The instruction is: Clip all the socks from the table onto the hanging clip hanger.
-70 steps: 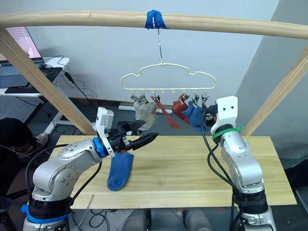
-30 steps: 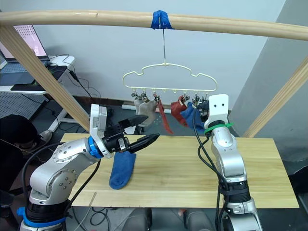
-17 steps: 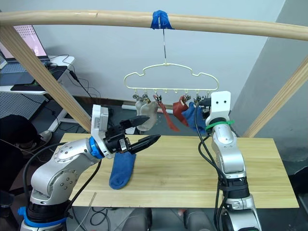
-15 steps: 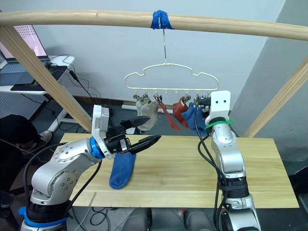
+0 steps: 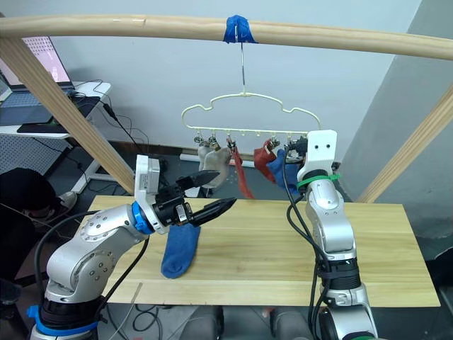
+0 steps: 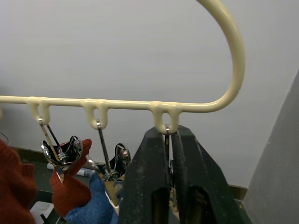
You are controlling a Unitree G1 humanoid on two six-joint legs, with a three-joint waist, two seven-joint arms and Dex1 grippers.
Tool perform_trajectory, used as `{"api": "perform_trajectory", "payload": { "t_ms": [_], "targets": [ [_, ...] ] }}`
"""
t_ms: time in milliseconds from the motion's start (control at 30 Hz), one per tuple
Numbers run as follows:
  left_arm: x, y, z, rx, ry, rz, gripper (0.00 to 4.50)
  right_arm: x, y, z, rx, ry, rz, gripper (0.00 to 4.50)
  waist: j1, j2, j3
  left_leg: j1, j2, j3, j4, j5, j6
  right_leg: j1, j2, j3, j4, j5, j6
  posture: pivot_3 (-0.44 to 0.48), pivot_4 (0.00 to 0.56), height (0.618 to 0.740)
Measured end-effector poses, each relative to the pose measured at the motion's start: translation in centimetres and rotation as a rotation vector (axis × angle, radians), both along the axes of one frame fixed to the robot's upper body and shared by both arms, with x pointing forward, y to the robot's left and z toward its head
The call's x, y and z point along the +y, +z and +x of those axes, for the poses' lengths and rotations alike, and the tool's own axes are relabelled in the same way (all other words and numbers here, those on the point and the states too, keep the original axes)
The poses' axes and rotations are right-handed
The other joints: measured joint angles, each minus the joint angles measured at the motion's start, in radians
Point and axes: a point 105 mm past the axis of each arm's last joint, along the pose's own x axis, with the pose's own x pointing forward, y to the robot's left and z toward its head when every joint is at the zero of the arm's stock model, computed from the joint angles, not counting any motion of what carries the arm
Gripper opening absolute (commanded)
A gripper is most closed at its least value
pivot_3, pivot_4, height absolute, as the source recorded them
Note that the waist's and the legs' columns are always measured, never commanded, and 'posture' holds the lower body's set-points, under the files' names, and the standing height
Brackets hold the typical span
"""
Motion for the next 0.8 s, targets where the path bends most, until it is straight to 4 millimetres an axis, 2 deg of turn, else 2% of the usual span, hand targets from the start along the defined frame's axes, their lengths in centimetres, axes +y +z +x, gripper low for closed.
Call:
{"api": "perform_trajectory", "payload": {
  "t_ms": [200, 333, 400, 600, 667, 800],
  "targets": [
    [-0.2, -0.4, -0.1, 0.015, -0.003, -0.01, 4.5, -0.2, 0.2, 0.0, 0.006, 0.082, 0.03, 0.0, -0.001, 0.0, 0.0, 0.0, 0.0, 0.0, 0.0, 0.0, 0.0, 0.0, 0.0, 0.0, 0.0, 0.0, 0.0, 0.055, 0.182, 0.74],
    [0.6, -2.1, 0.4, 0.071, 0.053, 0.01, 4.5, -1.3, 0.7, 0.3, 0.072, 0.193, 0.054, 0.0, -0.003, 0.001, 0.0, 0.0, 0.0, 0.0, 0.0, 0.0, 0.0, 0.0, 0.0, 0.0, 0.0, 0.0, 0.0, 0.037, 0.188, 0.74],
    [1.5, -3.9, 0.9, 0.128, 0.109, 0.032, 4.5, -1.7, 0.9, 0.3, 0.134, 0.259, 0.108, 0.0, -0.004, 0.001, 0.0, 0.001, 0.0, 0.0, 0.0, 0.0, 0.0, 0.0, 0.0, 0.0, 0.0, 0.0, 0.0, 0.03, 0.19, 0.74],
    [6.6, -13.3, 2.4, 0.363, 0.349, 0.239, 4.5, -2.6, 2.1, -0.7, 0.335, 0.447, 0.18, 0.0, -0.007, 0.002, 0.001, 0.001, 0.0, 0.0, 0.0, 0.0, 0.001, 0.0, 0.0, 0.0, 0.0, 0.0, 0.0, 0.005, 0.192, 0.74],
    [7.6, -14.7, 2.8, 0.374, 0.392, 0.287, 4.5, -2.2, 1.8, -1.3, 0.401, 0.496, 0.207, 0.0, -0.007, 0.002, 0.001, 0.0, 0.0, 0.0, 0.0, 0.0, 0.001, 0.0, 0.0, 0.0, -0.001, 0.0, 0.0, -0.004, 0.189, 0.74],
    [8.7, -16.4, 5.0, 0.374, 0.474, 0.346, 4.5, -1.2, 1.6, -1.9, 0.486, 0.56, 0.217, 0.0, -0.006, 0.002, 0.002, 0.0, -0.001, 0.001, 0.0, 0.0, 0.001, 0.0, 0.0, 0.001, -0.001, 0.0, 0.0, -0.011, 0.188, 0.74]
  ]
}}
